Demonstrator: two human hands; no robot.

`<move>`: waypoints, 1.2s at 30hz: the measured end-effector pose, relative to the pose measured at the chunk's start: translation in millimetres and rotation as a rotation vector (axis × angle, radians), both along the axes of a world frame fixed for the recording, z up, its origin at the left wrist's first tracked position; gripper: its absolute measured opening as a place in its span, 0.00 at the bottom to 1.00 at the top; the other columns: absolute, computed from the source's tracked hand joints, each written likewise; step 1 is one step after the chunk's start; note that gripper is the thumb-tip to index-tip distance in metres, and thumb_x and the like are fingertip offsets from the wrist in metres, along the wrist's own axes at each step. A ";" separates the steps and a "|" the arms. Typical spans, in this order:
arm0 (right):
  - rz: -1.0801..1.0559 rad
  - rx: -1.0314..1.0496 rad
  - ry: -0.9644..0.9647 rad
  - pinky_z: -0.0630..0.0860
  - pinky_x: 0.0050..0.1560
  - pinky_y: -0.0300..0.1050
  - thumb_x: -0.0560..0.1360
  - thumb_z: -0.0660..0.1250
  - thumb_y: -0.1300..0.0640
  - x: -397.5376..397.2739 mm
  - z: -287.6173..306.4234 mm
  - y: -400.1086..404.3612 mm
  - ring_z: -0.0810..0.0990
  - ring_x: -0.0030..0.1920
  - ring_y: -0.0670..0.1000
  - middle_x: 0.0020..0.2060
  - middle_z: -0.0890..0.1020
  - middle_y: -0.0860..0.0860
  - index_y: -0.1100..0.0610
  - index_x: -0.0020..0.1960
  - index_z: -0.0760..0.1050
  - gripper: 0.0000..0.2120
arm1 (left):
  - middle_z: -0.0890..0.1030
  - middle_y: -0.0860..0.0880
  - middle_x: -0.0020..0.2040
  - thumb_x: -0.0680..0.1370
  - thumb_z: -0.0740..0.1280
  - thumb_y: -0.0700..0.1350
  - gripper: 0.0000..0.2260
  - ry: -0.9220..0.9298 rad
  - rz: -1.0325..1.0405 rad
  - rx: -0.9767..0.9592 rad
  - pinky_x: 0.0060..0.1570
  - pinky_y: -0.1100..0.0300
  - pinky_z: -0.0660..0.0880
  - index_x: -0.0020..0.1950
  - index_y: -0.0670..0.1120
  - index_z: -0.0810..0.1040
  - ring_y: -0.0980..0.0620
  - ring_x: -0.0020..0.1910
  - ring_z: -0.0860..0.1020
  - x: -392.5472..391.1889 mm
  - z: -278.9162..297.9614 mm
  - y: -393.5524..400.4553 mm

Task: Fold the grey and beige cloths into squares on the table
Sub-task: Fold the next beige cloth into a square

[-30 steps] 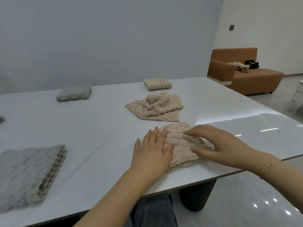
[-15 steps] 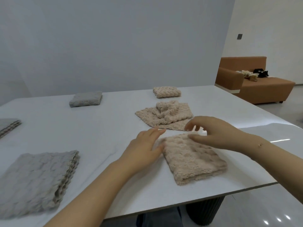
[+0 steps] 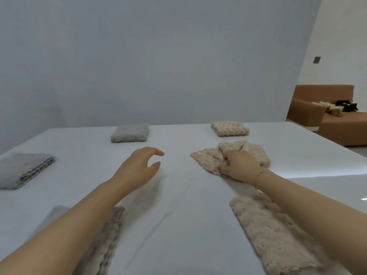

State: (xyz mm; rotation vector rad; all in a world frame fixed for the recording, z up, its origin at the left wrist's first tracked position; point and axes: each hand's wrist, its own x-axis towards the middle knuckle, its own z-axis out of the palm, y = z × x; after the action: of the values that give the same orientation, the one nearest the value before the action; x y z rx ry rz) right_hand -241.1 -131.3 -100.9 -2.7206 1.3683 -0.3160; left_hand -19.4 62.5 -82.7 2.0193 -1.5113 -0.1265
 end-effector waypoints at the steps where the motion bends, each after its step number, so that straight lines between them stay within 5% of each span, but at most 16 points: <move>1: 0.002 -0.015 -0.006 0.74 0.42 0.46 0.73 0.64 0.51 7.1 -1.0 -0.5 0.78 0.51 0.56 0.46 0.81 0.53 0.56 0.54 0.74 0.13 | 0.73 0.59 0.64 0.80 0.62 0.46 0.12 0.023 0.018 -0.021 0.64 0.56 0.67 0.62 0.56 0.74 0.58 0.65 0.69 10.3 -3.5 -1.9; 10: 0.270 -0.025 -0.132 0.69 0.43 0.41 0.74 0.64 0.60 75.6 -6.0 2.9 0.74 0.45 0.49 0.46 0.77 0.49 0.57 0.55 0.76 0.11 | 0.78 0.57 0.55 0.78 0.63 0.38 0.11 0.471 0.094 -0.171 0.46 0.69 0.70 0.55 0.52 0.78 0.58 0.55 0.76 55.3 -47.3 -2.7; 16: 0.447 0.112 -0.131 0.73 0.53 0.42 0.73 0.68 0.56 126.8 1.5 16.6 0.76 0.52 0.48 0.51 0.79 0.47 0.51 0.58 0.77 0.13 | 0.79 0.58 0.54 0.78 0.61 0.38 0.11 0.567 0.215 -0.301 0.47 0.69 0.69 0.55 0.50 0.78 0.59 0.53 0.76 69.7 -43.8 3.1; 19: 0.536 0.177 -0.159 0.72 0.56 0.43 0.73 0.69 0.55 139.7 -1.9 24.1 0.76 0.54 0.47 0.53 0.80 0.46 0.50 0.57 0.78 0.13 | 0.78 0.56 0.54 0.77 0.65 0.40 0.08 0.515 0.203 -0.286 0.46 0.67 0.70 0.52 0.52 0.78 0.62 0.51 0.75 68.6 -45.1 0.4; 22: 0.582 0.240 -0.265 0.70 0.57 0.38 0.71 0.71 0.56 138.2 -11.0 25.7 0.75 0.55 0.45 0.54 0.80 0.44 0.49 0.55 0.79 0.13 | 0.76 0.56 0.57 0.72 0.70 0.40 0.10 0.376 0.117 -0.184 0.58 0.62 0.69 0.48 0.55 0.80 0.58 0.59 0.72 68.6 -49.1 -1.8; 25: 0.629 0.306 -0.362 0.69 0.57 0.34 0.71 0.73 0.53 129.4 -14.6 23.5 0.74 0.57 0.38 0.58 0.76 0.39 0.44 0.57 0.77 0.16 | 0.73 0.60 0.60 0.66 0.72 0.54 0.09 0.224 0.057 -0.022 0.68 0.53 0.63 0.43 0.65 0.78 0.56 0.66 0.66 69.0 -52.0 -3.0; 29: 0.620 0.273 -0.494 0.73 0.55 0.39 0.73 0.70 0.52 118.8 0.4 14.7 0.74 0.55 0.38 0.60 0.74 0.39 0.46 0.57 0.77 0.13 | 0.76 0.62 0.55 0.62 0.64 0.67 0.14 0.139 0.070 0.013 0.64 0.51 0.68 0.45 0.66 0.76 0.59 0.60 0.72 72.7 -53.8 -3.1; 33: 0.574 0.168 -0.482 0.78 0.49 0.49 0.71 0.70 0.51 109.1 22.8 8.7 0.77 0.46 0.46 0.46 0.77 0.44 0.49 0.43 0.77 0.03 | 0.76 0.59 0.49 0.72 0.70 0.58 0.03 0.041 0.139 -0.023 0.59 0.52 0.69 0.43 0.62 0.77 0.57 0.54 0.72 70.8 -50.8 0.1; 36: 0.552 0.272 -0.298 0.79 0.47 0.50 0.69 0.73 0.49 102.4 36.3 9.6 0.78 0.42 0.49 0.41 0.81 0.46 0.49 0.40 0.78 0.05 | 0.76 0.57 0.46 0.73 0.70 0.54 0.06 0.022 0.145 -0.026 0.56 0.51 0.69 0.38 0.62 0.75 0.55 0.52 0.72 69.8 -47.9 2.5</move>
State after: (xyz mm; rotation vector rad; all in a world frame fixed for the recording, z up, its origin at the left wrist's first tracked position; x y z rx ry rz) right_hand -138.7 -121.7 -64.6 -2.5521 0.5131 -0.4257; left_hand 50.4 65.0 -130.6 2.0920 -1.3410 -0.0694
